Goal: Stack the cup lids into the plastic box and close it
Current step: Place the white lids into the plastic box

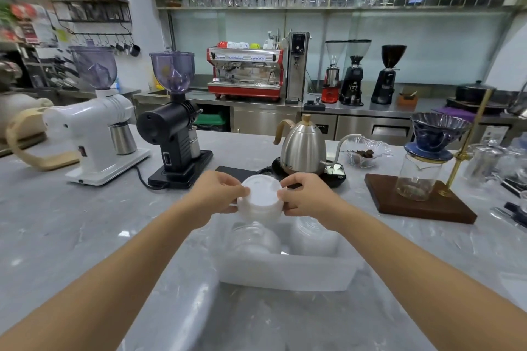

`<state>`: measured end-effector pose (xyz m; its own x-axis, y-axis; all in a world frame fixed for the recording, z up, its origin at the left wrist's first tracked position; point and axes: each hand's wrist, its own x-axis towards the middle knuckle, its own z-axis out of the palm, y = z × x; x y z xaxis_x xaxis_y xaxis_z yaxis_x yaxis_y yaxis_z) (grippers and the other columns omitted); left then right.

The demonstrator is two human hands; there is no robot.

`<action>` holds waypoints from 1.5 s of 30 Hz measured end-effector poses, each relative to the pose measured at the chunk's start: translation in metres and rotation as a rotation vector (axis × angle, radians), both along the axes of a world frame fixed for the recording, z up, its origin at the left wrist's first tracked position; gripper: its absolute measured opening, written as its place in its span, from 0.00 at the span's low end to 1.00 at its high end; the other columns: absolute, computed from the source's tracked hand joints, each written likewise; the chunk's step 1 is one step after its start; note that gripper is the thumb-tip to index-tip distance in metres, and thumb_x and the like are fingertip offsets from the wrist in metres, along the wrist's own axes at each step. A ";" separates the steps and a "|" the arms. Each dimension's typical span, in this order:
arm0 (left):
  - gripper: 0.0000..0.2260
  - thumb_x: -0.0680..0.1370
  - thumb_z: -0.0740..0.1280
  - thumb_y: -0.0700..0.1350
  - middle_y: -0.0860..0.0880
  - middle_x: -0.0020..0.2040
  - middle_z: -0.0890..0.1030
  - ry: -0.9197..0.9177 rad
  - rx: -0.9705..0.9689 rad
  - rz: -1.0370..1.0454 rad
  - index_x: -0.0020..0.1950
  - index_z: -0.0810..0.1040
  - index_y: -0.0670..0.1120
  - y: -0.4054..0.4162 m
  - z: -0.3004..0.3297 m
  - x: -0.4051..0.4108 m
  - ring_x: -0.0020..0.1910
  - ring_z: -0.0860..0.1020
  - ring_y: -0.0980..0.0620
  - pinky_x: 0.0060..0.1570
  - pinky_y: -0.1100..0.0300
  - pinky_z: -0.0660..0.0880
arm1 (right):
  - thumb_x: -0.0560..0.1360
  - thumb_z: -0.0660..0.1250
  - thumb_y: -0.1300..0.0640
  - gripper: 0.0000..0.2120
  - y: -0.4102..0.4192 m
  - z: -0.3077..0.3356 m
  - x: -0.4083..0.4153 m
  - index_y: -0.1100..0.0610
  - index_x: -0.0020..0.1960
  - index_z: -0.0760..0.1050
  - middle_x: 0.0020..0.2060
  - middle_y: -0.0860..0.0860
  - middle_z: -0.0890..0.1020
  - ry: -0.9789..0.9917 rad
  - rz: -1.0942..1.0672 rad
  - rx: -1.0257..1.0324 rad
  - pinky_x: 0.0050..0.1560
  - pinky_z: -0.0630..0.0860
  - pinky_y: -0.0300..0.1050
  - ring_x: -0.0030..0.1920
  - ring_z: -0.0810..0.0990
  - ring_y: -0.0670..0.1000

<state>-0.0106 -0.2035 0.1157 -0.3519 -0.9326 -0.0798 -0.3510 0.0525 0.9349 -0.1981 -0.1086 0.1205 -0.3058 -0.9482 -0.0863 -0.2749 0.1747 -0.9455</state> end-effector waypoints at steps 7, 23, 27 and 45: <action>0.08 0.77 0.74 0.36 0.31 0.50 0.86 -0.251 -0.141 -0.081 0.50 0.84 0.31 0.000 -0.004 -0.004 0.46 0.88 0.39 0.49 0.50 0.86 | 0.80 0.63 0.63 0.08 -0.001 0.002 -0.003 0.67 0.54 0.75 0.44 0.62 0.77 0.074 0.139 0.188 0.54 0.83 0.53 0.43 0.80 0.57; 0.09 0.75 0.64 0.37 0.44 0.33 0.74 -0.582 -0.335 -0.146 0.34 0.76 0.43 0.014 -0.009 -0.010 0.31 0.70 0.48 0.33 0.58 0.68 | 0.81 0.62 0.59 0.16 -0.007 -0.005 0.006 0.71 0.61 0.75 0.47 0.64 0.79 0.208 0.209 0.351 0.52 0.84 0.50 0.43 0.82 0.59; 0.10 0.77 0.67 0.43 0.44 0.37 0.78 -0.626 -0.394 -0.180 0.37 0.78 0.41 0.016 -0.007 -0.008 0.37 0.74 0.44 0.38 0.54 0.72 | 0.81 0.64 0.56 0.14 -0.003 -0.005 0.004 0.63 0.63 0.76 0.53 0.62 0.81 0.229 0.249 0.310 0.47 0.84 0.42 0.46 0.84 0.57; 0.08 0.73 0.78 0.52 0.54 0.48 0.84 -0.573 -0.417 -0.586 0.47 0.82 0.62 0.032 0.007 0.019 0.47 0.83 0.53 0.51 0.56 0.80 | 0.71 0.77 0.58 0.16 0.020 -0.021 -0.005 0.57 0.57 0.78 0.47 0.57 0.87 0.352 0.516 0.176 0.59 0.78 0.59 0.44 0.83 0.51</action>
<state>0.0082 -0.1720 0.1228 -0.7877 -0.6102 -0.0850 -0.5659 0.6621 0.4913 -0.2035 -0.0890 0.0992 0.1470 -0.9616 -0.2317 -0.6533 0.0815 -0.7527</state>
